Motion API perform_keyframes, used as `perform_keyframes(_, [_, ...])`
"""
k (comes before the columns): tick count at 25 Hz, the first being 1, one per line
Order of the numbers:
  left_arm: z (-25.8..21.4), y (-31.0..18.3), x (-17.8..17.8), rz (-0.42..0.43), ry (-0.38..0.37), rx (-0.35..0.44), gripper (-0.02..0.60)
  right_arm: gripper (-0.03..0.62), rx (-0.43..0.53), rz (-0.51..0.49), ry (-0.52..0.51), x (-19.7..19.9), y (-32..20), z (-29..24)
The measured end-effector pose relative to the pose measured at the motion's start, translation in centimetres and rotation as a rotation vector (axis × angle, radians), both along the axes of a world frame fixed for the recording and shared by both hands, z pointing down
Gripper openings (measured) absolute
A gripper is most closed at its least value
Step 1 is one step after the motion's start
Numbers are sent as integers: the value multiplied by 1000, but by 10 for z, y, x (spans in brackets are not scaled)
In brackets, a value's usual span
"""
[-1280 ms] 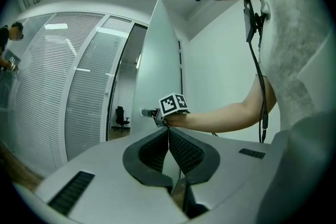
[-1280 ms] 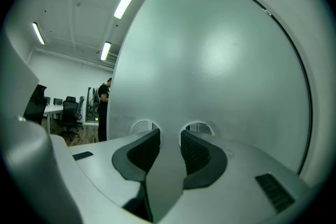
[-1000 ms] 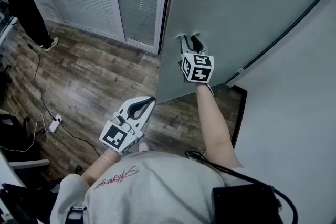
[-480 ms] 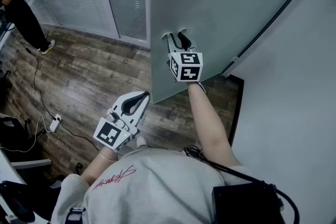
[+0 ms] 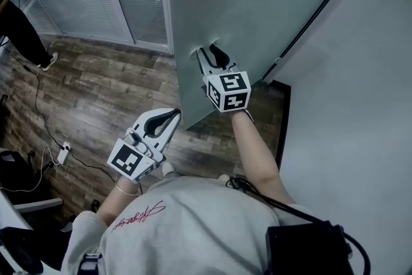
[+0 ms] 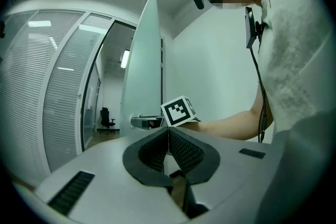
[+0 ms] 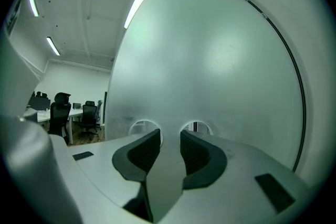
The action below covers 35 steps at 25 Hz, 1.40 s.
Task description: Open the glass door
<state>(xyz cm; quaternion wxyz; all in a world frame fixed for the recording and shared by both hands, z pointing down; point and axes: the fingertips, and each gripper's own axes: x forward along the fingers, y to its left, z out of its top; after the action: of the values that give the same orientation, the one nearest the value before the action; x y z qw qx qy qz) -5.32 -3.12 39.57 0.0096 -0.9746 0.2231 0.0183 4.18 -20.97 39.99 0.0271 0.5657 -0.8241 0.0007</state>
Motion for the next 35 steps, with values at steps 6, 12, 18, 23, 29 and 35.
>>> perform_keyframes(6, [6, 9, 19, 90, -24, 29, 18, 126, -4, -57, -13, 12, 39, 9])
perform_keyframes(12, [19, 34, 60, 206, -30, 49, 18, 126, 5, -88, -27, 48, 94, 31])
perform_keyframes(18, [-2, 41, 72, 347, 16, 28, 18, 124, 1, -133, -10, 53, 124, 11])
perform_keyframes(23, [-19, 57, 74, 518, 38, 46, 18, 124, -20, -159, 4, 53, 140, -7])
perform_keyframes(29, [-30, 68, 80, 631, -31, 84, 18, 123, -16, -164, 13, 56, 163, -30])
perform_keyframes(35, [4, 106, 135, 753, -79, 93, 18, 123, 34, -182, -20, 112, 214, 0])
